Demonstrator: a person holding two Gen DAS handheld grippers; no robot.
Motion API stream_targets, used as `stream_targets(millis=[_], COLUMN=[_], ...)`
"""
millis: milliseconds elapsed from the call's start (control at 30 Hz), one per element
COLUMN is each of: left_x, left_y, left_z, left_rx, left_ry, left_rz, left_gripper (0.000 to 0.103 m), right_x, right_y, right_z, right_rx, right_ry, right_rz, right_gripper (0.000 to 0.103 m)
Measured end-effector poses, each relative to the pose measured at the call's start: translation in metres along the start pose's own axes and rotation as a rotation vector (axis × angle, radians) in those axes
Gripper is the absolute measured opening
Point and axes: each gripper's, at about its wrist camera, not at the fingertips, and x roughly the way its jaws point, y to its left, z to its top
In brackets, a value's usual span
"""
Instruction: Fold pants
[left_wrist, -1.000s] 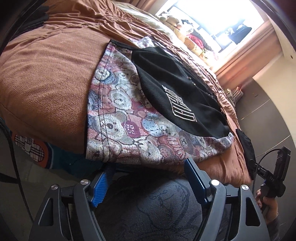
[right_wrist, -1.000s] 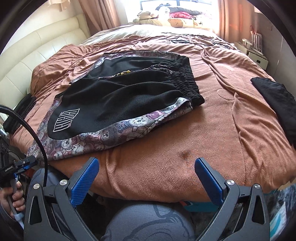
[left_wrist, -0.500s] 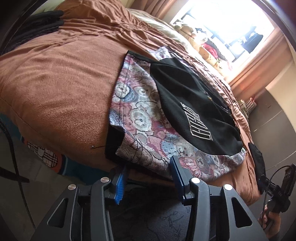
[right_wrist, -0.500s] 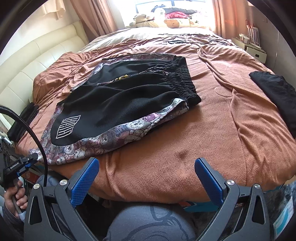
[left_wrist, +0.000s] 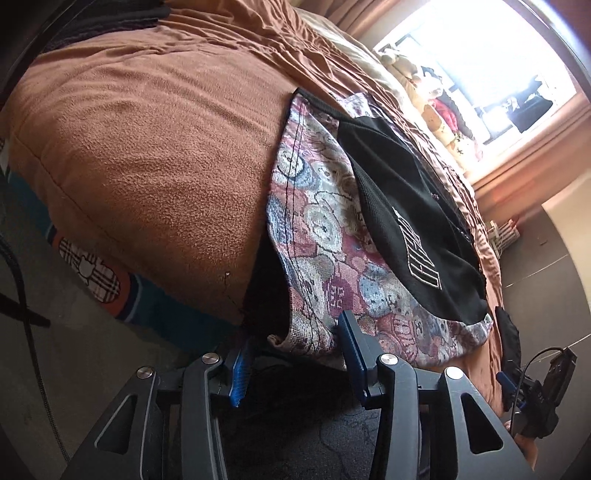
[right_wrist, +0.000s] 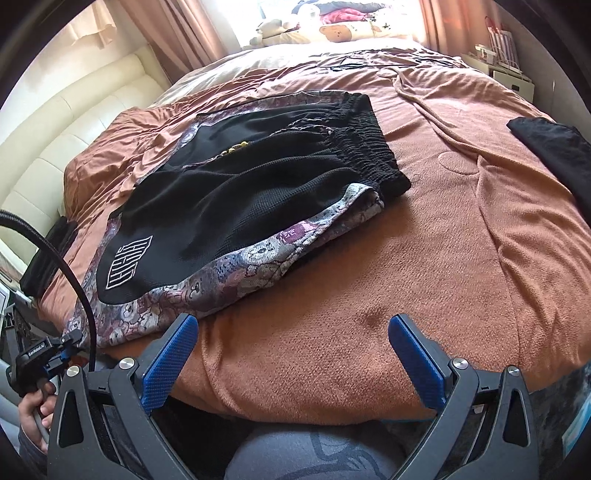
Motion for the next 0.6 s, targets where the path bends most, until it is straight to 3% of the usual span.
stream_targets(millis=[33,133,200,400,600], left_x=[-0.001,-0.003,-0.005,-0.016,-0.024], left_y=[-0.001,-0.002,0.0,-0.006,-0.01], left_z=[0.0,-0.001,-0.001,0.002,0.007], left_rx=[0.01,0.022,0.007,0.013,-0.006], left_ry=[-0.011,-0.018,-0.02,-0.061,-0.08], left_rz=[0.005,0.028,0.004,-0.002,-0.013], left_gripper=[0.044,0.027,0.017,0.011,0.01], right_x=[0.002,0.011,0.018,0.033,0.048], right_y=[0.0,-0.004,-0.009,-0.027,-0.046], right_z=[0.001,0.003,0.007,0.016,0.025], right_rx=[-0.002,0.009,0.03,0.126,0.202], right_ry=[0.001,0.01,0.019,0.029,0.044], right_rz=[0.001,0.002,0.006,0.065,0.118], right_gripper=[0.103,0.103,0.103,0.101,0.081])
